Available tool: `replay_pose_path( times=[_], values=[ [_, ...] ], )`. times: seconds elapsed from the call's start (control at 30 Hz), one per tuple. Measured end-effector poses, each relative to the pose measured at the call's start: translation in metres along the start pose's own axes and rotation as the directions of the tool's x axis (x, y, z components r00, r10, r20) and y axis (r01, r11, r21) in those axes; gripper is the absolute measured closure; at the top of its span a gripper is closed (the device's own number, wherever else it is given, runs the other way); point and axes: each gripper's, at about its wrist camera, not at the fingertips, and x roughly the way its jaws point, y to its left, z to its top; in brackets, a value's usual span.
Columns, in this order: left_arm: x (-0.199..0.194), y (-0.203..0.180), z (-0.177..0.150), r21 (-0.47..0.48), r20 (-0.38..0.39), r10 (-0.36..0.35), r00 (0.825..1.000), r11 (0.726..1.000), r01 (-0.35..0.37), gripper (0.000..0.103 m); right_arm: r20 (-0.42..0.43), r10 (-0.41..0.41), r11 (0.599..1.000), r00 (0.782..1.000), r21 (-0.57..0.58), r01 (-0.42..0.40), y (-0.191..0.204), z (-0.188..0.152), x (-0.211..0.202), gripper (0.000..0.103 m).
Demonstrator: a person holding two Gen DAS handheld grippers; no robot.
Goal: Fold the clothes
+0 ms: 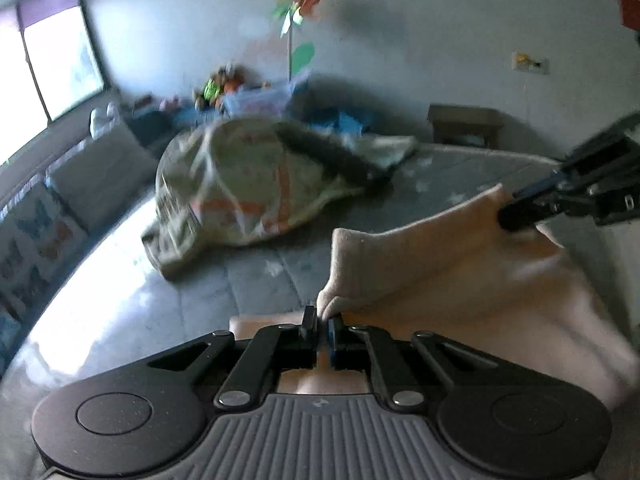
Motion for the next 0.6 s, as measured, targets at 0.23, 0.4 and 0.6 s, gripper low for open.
replay_pose_path(
  times=[0.23,0.4,0.6],
  values=[
    [0.018,0.004,-0.006,-0.033,-0.030,-0.007,1.000,0.999,0.007,0.088,0.001,-0.065,0.997,0.998,0.039,0.065,-0.015,-0.011,0.017,0.091],
    [0.014,0.005,-0.002,-0.045,-0.026,-0.004,1.000,0.999,0.003,0.081,0.033,-0.008,1.000,0.999,0.023,0.007,0.000,-0.015,-0.007,0.091],
    [0.007,0.015,0.008,-0.072,0.006,0.041,0.999,0.997,-0.040,0.054,-0.042,0.021,1.000,0.999,0.013,-0.020,0.014,-0.035,0.005,0.091]
  ],
)
